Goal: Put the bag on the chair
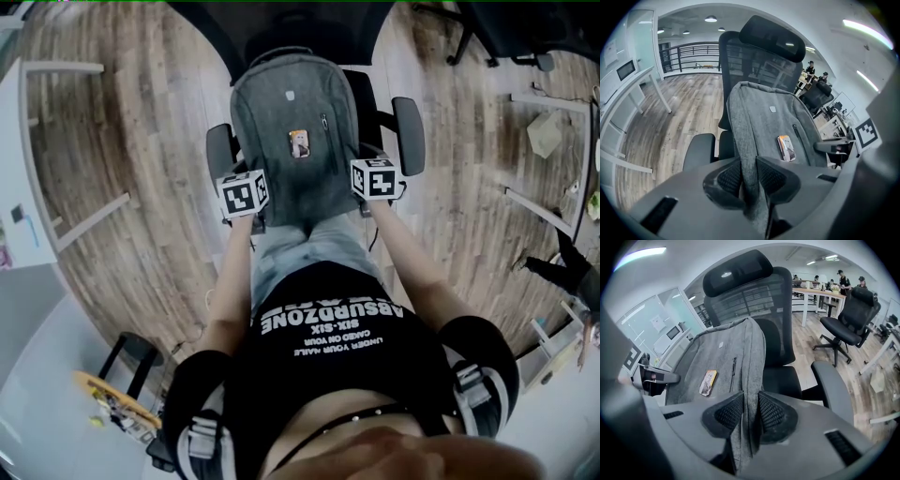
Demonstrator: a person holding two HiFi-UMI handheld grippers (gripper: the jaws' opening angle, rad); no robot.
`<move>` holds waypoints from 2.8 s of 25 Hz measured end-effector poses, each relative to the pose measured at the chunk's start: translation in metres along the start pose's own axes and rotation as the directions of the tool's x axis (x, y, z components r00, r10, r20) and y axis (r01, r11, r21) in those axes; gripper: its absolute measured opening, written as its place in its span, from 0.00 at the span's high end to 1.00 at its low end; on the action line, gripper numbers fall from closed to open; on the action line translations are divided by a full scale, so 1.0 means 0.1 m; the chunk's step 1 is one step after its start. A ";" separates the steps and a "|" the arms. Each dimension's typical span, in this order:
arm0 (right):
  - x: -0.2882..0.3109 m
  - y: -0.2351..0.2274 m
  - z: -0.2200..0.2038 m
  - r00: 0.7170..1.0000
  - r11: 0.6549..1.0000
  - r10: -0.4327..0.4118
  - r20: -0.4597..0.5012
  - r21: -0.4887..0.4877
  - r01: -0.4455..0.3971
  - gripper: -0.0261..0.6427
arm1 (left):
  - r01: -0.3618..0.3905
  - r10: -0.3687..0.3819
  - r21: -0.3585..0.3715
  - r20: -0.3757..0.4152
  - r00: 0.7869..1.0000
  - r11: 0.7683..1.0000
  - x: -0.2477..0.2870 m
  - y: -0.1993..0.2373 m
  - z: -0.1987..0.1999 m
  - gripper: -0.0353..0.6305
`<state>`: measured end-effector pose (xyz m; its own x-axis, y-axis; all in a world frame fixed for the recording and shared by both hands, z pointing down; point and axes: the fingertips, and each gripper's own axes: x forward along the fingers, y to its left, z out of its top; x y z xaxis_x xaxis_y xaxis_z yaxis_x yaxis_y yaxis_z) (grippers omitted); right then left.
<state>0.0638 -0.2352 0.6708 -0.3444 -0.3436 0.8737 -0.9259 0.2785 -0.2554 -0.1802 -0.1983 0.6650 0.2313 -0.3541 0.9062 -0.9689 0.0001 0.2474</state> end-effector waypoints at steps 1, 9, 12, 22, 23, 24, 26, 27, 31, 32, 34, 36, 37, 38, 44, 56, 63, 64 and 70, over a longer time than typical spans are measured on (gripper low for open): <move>0.04 -0.02 -0.01 1.000 1.000 -0.003 -0.005 0.000 0.003 0.81 | -0.003 0.003 0.002 -0.007 1.000 1.000 0.04 0.01 -0.01 0.82; 0.33 -0.12 -0.07 0.999 0.999 -0.043 -0.033 0.017 0.043 0.81 | -0.004 0.004 0.000 -0.051 0.999 1.000 0.37 0.10 -0.09 0.82; 0.45 -0.11 -0.10 0.998 0.999 -0.047 -0.043 0.020 0.048 0.81 | -0.007 0.007 0.001 -0.068 0.998 1.000 0.48 0.18 -0.12 0.82; 0.76 -0.18 -0.29 0.994 0.998 -0.060 -0.088 0.019 0.062 0.81 | -0.014 0.015 0.009 -0.119 0.993 1.000 0.80 0.29 -0.29 0.82; 0.79 -0.20 -0.31 0.994 0.998 -0.063 -0.093 0.021 0.065 0.81 | -0.015 0.017 0.012 -0.123 0.992 1.000 0.83 0.29 -0.30 0.82; 0.81 -0.21 -0.33 0.993 0.997 -0.065 -0.098 0.023 0.067 0.81 | -0.016 0.018 0.014 -0.128 0.992 1.000 0.86 0.30 -0.32 0.82; 0.86 -0.22 -0.36 0.992 0.997 -0.068 -0.107 0.024 0.071 0.81 | -0.016 0.017 0.012 -0.142 0.990 1.000 0.92 0.31 -0.36 0.82; 0.89 -0.23 -0.38 0.991 0.997 -0.069 -0.111 0.023 0.072 0.81 | -0.017 0.018 0.010 -0.148 0.989 1.000 0.95 0.32 -0.38 0.82; 0.99 -0.26 -0.48 0.990 0.997 -0.067 -0.126 0.016 0.069 0.81 | -0.016 0.017 0.008 -0.163 0.987 1.000 1.06 0.34 -0.45 0.82; 1.01 -0.27 -0.48 0.990 0.997 -0.069 -0.126 0.011 0.071 0.81 | -0.014 0.015 0.006 -0.167 0.986 1.000 1.08 0.33 -0.46 0.82; 1.06 -0.30 -0.49 0.989 0.997 -0.074 -0.130 0.004 0.075 0.81 | -0.020 0.022 0.013 -0.177 0.984 1.000 1.14 0.33 -0.49 0.82; 1.10 -0.34 -0.51 0.987 0.997 -0.080 -0.138 0.001 0.081 0.81 | -0.028 0.032 0.023 -0.189 0.981 0.999 1.19 0.33 -0.51 0.82; 1.12 -0.35 -0.52 0.986 0.996 -0.083 -0.143 -0.001 0.084 0.81 | -0.031 0.035 0.027 -0.193 0.980 0.999 1.21 0.33 -0.52 0.82; 1.15 -0.37 -0.54 0.985 0.996 -0.086 -0.148 -0.001 0.087 0.81 | -0.032 0.037 0.029 -0.196 0.980 0.999 1.23 0.33 -0.53 0.81; 1.27 -0.42 -0.55 0.986 0.996 -0.090 -0.141 -0.003 0.090 0.81 | -0.042 0.053 0.057 -0.202 0.978 0.998 1.35 0.35 -0.49 0.82; 1.44 -0.51 -0.57 0.986 0.997 -0.076 -0.145 -0.008 0.076 0.79 | -0.002 0.009 0.024 -0.255 0.967 1.000 1.53 0.31 -0.50 0.80; 1.50 -0.55 -0.57 0.986 0.997 -0.067 -0.150 0.020 0.071 0.77 | -0.046 0.058 0.059 -0.226 0.972 0.997 1.58 0.43 -0.46 0.79; 1.50 -0.55 -0.57 0.987 0.997 -0.069 -0.148 0.026 0.074 0.77 | -0.053 0.069 0.078 -0.218 0.973 0.996 1.58 0.45 -0.45 0.78; 1.51 -0.51 -0.56 0.991 0.996 -0.053 -0.126 0.061 0.061 0.67 | -0.074 0.093 0.090 -0.232 0.968 0.993 1.62 0.43 -0.45 0.68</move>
<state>0.0682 -0.2509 0.8391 -0.2722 -0.2426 0.9312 -0.9531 0.2014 -0.2261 -0.1806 -0.2134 0.8384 0.1540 -0.1263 0.9800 -0.9873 -0.0579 0.1477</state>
